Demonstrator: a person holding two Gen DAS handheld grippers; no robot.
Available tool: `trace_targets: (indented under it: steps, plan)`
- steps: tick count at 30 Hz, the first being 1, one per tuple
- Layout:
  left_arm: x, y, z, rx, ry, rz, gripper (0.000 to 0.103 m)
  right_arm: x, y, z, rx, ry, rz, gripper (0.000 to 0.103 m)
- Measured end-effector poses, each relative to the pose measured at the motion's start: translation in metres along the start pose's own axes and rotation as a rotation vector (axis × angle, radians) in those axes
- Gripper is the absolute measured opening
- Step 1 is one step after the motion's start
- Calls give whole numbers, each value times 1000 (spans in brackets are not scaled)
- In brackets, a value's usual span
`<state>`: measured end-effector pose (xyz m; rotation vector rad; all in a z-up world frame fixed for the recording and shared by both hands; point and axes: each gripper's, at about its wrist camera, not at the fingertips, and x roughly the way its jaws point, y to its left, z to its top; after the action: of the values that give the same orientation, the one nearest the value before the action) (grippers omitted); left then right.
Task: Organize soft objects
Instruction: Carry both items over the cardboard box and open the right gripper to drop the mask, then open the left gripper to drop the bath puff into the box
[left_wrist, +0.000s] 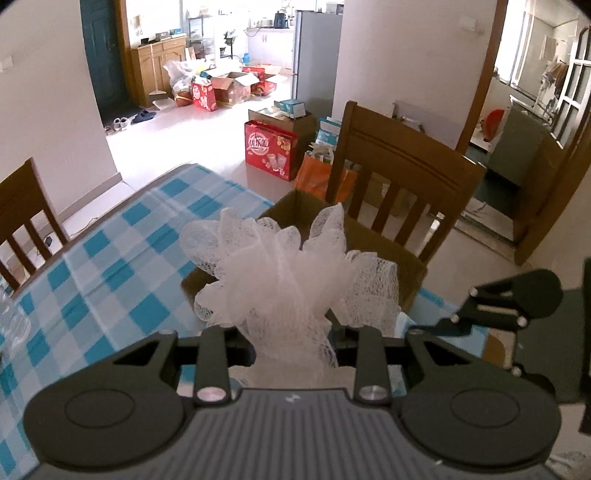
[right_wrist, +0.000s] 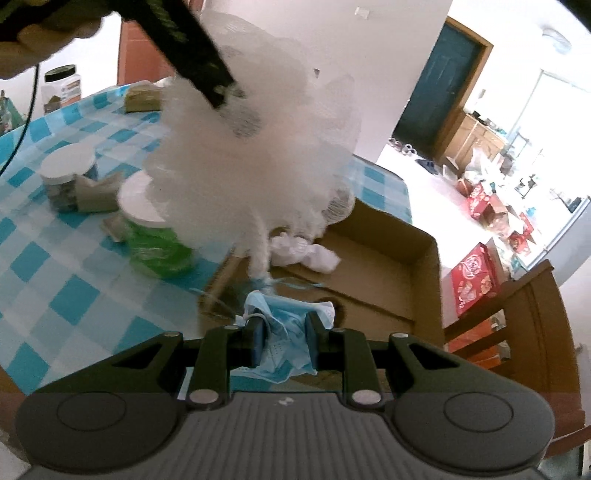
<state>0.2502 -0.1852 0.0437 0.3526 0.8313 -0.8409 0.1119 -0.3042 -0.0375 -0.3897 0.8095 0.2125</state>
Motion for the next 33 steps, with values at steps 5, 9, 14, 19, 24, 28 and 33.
trace_targets:
  steps: [5, 9, 14, 19, 24, 28, 33]
  plan:
    - [33, 3, 26, 0, 8, 27, 31, 17, -24, 5, 5, -1, -1, 27]
    - [55, 7, 39, -10, 20, 49, 31, 34, -40, 12, 15, -3, 5, 39]
    - [76, 7, 51, -11, 29, 53, 31, 46, -52, 13, 76, -20, 53, 98]
    - [93, 1, 60, -2, 35, 39, 31, 52, -51, 7, 85, -7, 73, 98]
    - [112, -12, 71, 14, 39, 9, 31, 50, -55, -1, 115, 1, 81, 101]
    - [128, -22, 80, 31, 47, -6, 31, 43, -61, -10, 137, -5, 63, 103]
    - [144, -34, 89, 39, 43, 3, 62, 38, -69, -20, 185, 17, 56, 103]
